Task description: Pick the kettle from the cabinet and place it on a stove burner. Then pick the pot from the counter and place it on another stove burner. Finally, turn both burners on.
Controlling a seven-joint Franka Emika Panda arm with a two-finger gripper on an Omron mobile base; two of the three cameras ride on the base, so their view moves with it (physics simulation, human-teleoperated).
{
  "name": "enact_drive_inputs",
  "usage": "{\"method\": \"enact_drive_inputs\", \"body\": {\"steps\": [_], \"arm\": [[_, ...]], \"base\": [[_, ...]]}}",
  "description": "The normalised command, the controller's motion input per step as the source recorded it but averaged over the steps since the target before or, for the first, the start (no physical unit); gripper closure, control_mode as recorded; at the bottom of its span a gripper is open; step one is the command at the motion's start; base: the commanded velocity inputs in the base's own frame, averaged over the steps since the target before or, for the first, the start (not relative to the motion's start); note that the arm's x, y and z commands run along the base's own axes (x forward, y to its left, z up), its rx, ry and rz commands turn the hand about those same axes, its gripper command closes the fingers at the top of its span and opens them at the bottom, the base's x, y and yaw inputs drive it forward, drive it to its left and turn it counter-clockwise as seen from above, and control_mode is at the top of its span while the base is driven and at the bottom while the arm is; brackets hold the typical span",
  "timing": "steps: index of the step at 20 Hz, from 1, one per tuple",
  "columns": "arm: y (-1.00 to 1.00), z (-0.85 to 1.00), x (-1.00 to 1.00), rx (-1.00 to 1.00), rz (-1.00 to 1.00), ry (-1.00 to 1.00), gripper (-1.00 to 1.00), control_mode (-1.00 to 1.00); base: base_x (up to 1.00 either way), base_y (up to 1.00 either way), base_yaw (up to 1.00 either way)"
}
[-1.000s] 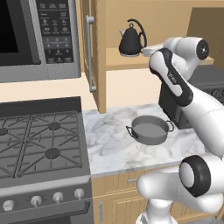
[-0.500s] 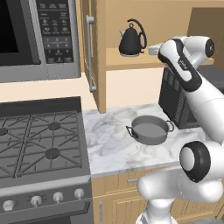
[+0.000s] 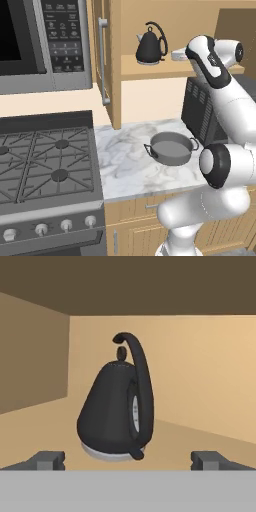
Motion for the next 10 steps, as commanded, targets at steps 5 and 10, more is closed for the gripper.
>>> {"method": "enact_drive_inputs", "body": {"steps": [5, 10], "arm": [[-0.01, 0.0, 0.27, 0.0, 0.05, 0.0, -1.0, -1.0], [0.0, 0.0, 0.18, 0.0, 0.07, 0.0, -1.0, -1.0]], "base": [[0.0, 0.0, 0.0], [0.0, 0.0, 0.0]]}}
